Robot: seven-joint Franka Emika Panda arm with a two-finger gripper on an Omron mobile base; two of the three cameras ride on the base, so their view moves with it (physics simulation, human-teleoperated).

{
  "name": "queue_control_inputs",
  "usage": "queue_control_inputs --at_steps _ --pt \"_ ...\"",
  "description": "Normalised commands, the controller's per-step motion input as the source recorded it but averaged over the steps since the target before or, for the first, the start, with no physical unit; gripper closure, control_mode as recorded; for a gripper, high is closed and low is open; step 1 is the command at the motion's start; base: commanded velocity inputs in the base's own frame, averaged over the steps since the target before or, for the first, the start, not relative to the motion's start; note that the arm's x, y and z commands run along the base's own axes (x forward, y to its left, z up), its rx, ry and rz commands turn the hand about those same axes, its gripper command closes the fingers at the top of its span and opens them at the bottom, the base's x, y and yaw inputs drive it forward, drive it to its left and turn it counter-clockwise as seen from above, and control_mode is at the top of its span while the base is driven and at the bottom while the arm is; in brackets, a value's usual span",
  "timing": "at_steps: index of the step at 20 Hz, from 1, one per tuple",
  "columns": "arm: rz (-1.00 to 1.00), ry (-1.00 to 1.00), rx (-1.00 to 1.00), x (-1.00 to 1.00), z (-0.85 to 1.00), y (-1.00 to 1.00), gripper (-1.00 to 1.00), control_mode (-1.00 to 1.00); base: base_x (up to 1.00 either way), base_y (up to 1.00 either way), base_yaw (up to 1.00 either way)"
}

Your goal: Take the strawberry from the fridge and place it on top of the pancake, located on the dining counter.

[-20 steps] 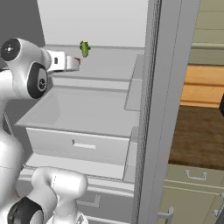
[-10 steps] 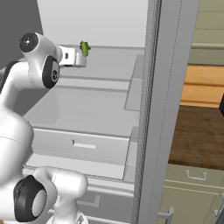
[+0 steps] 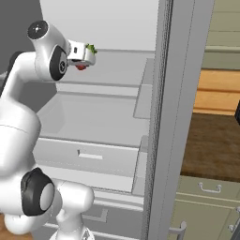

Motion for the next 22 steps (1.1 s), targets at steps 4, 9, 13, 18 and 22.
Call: queue_control_inputs --at_steps 4,9,13,18,22 --pt "0.0 0.0 0.0 0.43 -0.02 0.03 -1.0 -1.0 0.0 0.0 0.0" --pt "0.0 0.0 0.0 0.47 0.0 0.05 -1.0 -1.0 0.0 0.0 0.0" --pt "0.0 0.01 0.0 0.3 0.0 0.1 -1.0 -1.0 0.0 0.0 0.0" --pt "-0.08 0.05 0.0 0.02 -0.02 0.01 -1.0 -1.0 0.0 0.0 0.0" --pt "-0.13 0.03 0.0 0.0 -0.16 0.0 -1.0 -1.0 0.0 0.0 0.0"
